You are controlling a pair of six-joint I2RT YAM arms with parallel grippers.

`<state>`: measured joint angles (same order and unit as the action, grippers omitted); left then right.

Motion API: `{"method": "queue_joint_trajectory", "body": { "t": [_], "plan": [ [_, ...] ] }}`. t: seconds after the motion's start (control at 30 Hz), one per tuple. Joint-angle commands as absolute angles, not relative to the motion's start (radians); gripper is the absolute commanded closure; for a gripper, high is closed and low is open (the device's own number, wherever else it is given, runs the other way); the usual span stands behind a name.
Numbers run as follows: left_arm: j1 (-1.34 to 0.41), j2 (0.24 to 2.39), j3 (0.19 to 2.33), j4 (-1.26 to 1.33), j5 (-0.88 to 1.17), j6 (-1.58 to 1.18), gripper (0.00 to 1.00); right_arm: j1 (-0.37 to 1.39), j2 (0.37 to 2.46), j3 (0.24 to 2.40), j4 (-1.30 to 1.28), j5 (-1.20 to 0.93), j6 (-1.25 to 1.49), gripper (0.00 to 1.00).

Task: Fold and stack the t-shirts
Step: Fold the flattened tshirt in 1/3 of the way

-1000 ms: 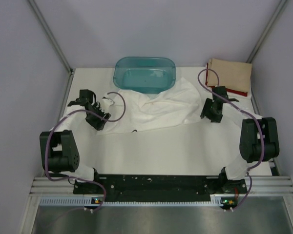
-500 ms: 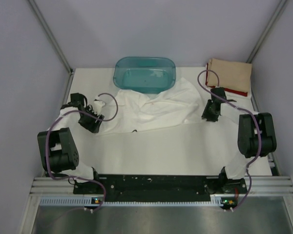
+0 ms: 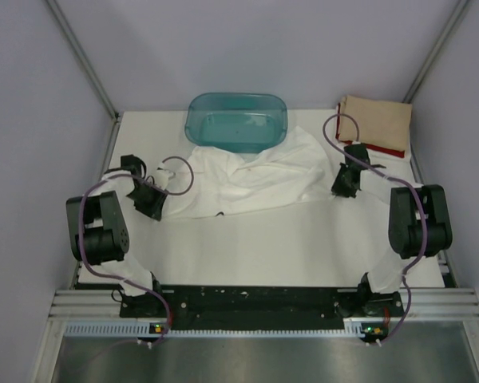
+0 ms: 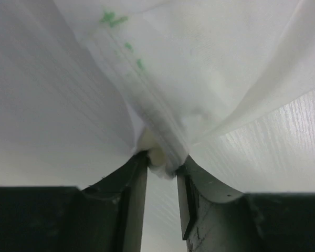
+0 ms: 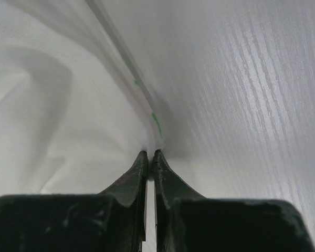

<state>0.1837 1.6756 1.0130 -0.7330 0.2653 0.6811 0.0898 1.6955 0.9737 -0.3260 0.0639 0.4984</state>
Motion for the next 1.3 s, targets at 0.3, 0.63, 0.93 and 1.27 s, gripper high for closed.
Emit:
{"method": "queue_joint_trajectory", "body": {
  "t": [0.3, 0.63, 0.93, 1.27],
  "plan": [
    [0.218, 1.547, 1.165, -0.989, 0.339, 0.713, 1.0, 0.094, 1.363, 0.966, -0.411, 0.086, 0.471, 1.0],
    [0.241, 1.214, 1.549, -1.322, 0.296, 0.81, 1.0, 0.095, 0.945, 1.201, -0.664, 0.084, 0.408, 1.0],
    [0.241, 1.057, 1.784, -1.293, 0.161, 0.819, 1.0, 0.095, 0.824, 1.495, -0.851, 0.075, 0.364, 1.0],
    [0.241, 1.212, 1.831, -1.114, 0.182, 0.758, 1.0, 0.095, 1.023, 1.546, -0.74, 0.051, 0.347, 1.0]
  ]
}}
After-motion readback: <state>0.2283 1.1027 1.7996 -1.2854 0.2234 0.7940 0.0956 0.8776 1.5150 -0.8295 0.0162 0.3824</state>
